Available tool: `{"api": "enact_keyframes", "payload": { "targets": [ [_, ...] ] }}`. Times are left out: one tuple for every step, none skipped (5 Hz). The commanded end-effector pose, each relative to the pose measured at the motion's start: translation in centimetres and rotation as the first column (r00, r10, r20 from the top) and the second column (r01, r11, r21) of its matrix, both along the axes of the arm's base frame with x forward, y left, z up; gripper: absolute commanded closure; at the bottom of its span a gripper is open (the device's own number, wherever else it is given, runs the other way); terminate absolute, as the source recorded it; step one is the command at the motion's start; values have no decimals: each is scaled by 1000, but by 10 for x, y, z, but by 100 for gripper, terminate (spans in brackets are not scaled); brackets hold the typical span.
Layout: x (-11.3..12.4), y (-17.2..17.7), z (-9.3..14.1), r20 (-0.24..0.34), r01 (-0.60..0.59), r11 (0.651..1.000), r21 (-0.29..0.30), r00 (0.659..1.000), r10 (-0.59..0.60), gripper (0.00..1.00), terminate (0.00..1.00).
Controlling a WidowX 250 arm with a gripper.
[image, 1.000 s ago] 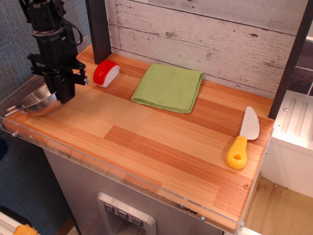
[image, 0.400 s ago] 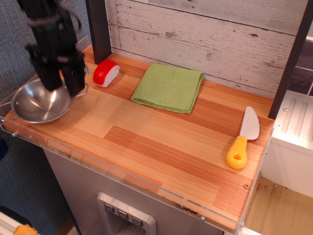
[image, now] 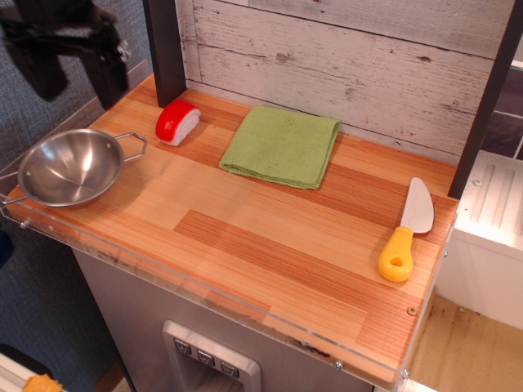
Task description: Put the bowl under the sushi.
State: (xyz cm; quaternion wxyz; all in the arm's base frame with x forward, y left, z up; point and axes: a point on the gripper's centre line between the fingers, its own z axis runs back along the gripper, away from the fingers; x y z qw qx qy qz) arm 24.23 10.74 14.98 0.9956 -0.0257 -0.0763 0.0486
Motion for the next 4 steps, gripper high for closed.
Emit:
{"api": "enact_keyframes", "payload": {
  "targets": [
    [-2, 0, 3, -20, -34, 998, 55, 999, 35, 0, 0],
    [4, -2, -1, -52, 12, 997, 79, 999, -7, 0, 0],
    [4, -2, -1, -52, 12, 997, 79, 999, -7, 0, 0],
    [4, -2, -1, -52, 12, 997, 79, 999, -7, 0, 100]
  ]
}}
